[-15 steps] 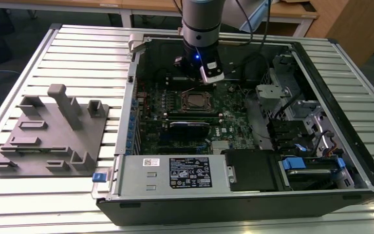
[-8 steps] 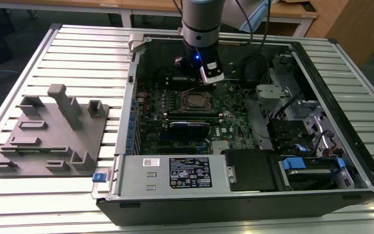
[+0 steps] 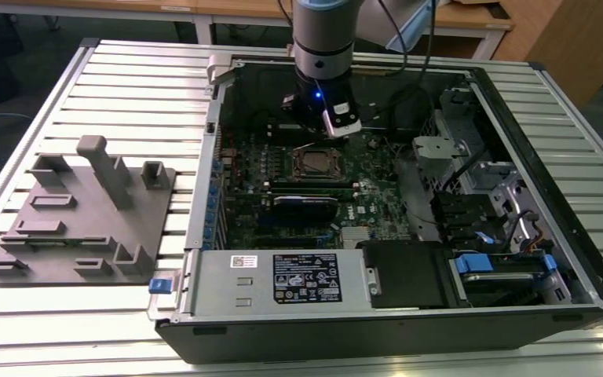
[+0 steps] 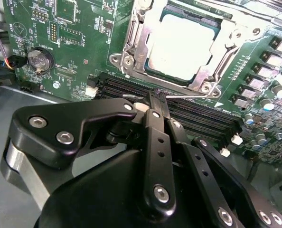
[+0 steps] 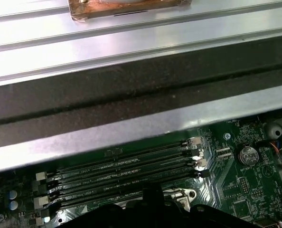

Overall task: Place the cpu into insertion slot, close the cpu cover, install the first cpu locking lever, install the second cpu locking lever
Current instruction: 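Install the first cpu locking lever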

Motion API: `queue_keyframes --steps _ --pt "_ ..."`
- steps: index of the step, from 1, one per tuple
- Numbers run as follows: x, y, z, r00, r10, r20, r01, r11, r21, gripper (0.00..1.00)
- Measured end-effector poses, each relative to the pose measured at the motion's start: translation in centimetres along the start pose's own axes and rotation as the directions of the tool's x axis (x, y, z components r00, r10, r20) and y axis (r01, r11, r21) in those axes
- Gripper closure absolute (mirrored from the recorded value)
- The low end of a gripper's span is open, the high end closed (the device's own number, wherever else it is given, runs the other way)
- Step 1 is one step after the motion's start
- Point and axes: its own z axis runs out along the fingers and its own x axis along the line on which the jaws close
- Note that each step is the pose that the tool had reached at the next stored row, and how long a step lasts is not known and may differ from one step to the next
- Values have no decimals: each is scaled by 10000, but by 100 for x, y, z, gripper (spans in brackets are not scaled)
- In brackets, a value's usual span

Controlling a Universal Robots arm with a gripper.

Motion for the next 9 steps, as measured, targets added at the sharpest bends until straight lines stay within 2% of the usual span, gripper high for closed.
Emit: queue_keyframes --steps 3,6,9 --pt "1 0 6 9991 409 88 -409 9992 22 89" --pt "1 0 10 9957 908 195 -909 9958 47 89" --pt "8 8 13 9928 1170 254 -1172 9931 58 89"
